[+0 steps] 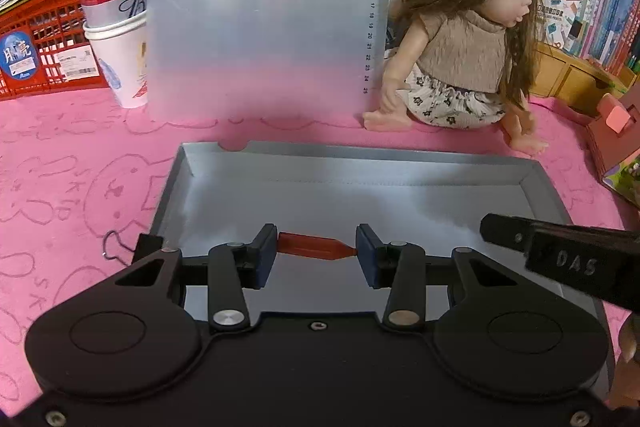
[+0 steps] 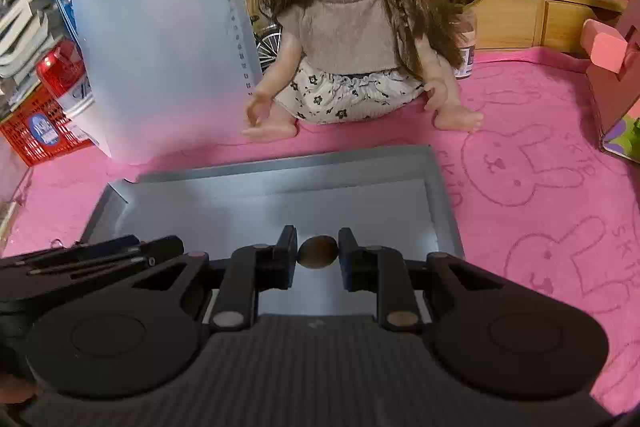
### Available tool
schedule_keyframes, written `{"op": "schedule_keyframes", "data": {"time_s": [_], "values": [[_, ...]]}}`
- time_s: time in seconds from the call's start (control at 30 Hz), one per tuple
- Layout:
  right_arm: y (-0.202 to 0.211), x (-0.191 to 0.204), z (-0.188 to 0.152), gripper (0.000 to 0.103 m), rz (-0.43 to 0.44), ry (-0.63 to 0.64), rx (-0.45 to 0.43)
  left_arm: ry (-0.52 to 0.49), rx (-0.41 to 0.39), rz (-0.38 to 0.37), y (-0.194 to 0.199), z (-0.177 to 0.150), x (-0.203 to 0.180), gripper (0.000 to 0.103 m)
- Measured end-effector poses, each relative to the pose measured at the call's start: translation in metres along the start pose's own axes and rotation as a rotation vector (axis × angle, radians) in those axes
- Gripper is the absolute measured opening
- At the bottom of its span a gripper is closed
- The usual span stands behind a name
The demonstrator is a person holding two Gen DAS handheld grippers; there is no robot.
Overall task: Organize rigid objects
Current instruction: 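Carry the orange stick and brown nut with both tools into the white box, then open the right tool to drop the nut while the left tool releases the orange stick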
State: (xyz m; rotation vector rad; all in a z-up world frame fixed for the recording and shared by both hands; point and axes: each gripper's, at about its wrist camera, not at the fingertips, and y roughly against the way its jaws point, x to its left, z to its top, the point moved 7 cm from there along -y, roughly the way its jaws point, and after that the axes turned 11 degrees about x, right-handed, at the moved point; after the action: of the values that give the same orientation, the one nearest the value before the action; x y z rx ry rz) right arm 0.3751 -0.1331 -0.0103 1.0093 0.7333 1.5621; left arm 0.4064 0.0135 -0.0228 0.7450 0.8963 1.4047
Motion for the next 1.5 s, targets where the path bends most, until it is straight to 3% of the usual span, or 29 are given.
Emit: {"op": "schedule_keyframes", "data": {"time_s": [0.67,1.23,1.33,1.4,1.5], "values": [[-0.019,0.007,0.009,0.026,-0.084,0.065,0.02,-0.037,-0.021,0.05,-0.012,0.002,-0.001,0.041],[-0.019,0.011,0.007,0.031,-0.101,0.098,0.002,-0.052,-0.037,0.073,-0.013,0.0,-0.004,0.042],[-0.016,0.011,0.007,0.046,-0.095,0.094,-0.018,-0.039,-0.038,0.067,-0.012,-0.001,-0.003,0.042],[-0.012,0.011,0.006,0.05,-0.091,0.098,-0.032,-0.035,-0.043,0.067,-0.011,-0.002,-0.002,0.042],[-0.005,0.012,0.006,0.059,-0.091,0.101,-0.048,-0.041,-0.056,0.053,-0.007,-0.003,-0.003,0.052]]}}
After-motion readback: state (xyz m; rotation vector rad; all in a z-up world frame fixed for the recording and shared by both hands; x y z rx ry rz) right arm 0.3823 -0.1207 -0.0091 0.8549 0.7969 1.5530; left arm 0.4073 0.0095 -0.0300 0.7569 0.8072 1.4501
